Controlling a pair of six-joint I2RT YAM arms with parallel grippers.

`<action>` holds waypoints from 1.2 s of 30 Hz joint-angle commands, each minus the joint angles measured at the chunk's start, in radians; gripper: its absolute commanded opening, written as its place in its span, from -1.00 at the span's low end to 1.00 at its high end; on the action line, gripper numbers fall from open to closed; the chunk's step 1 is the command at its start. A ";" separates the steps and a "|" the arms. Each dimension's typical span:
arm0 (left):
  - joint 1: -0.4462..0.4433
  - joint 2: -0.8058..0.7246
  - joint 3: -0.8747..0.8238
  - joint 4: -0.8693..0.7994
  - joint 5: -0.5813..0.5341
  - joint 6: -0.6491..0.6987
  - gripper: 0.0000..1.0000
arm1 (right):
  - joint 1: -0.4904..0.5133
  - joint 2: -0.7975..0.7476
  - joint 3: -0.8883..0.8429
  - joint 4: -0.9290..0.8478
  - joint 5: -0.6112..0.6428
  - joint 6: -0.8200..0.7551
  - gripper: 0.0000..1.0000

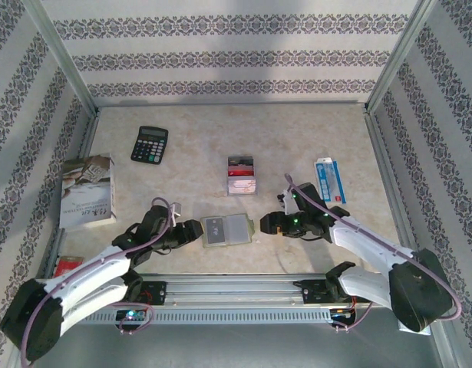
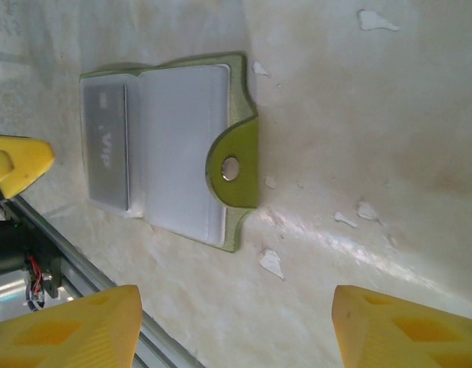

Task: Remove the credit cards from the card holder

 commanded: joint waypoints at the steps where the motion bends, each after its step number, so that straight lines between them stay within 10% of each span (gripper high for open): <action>1: 0.020 0.069 -0.009 0.183 0.087 0.002 0.20 | 0.017 0.026 0.004 0.086 -0.024 0.015 0.34; 16: 0.067 0.290 -0.026 0.381 0.131 -0.022 0.25 | 0.085 0.046 0.099 0.030 0.097 -0.021 0.35; 26: 0.058 0.459 0.018 0.619 0.281 -0.081 -0.42 | 0.216 0.090 0.189 -0.058 0.279 -0.061 0.36; 36: -0.046 0.708 0.046 0.993 0.247 -0.217 -0.45 | 0.374 0.166 0.248 -0.016 0.408 -0.064 0.44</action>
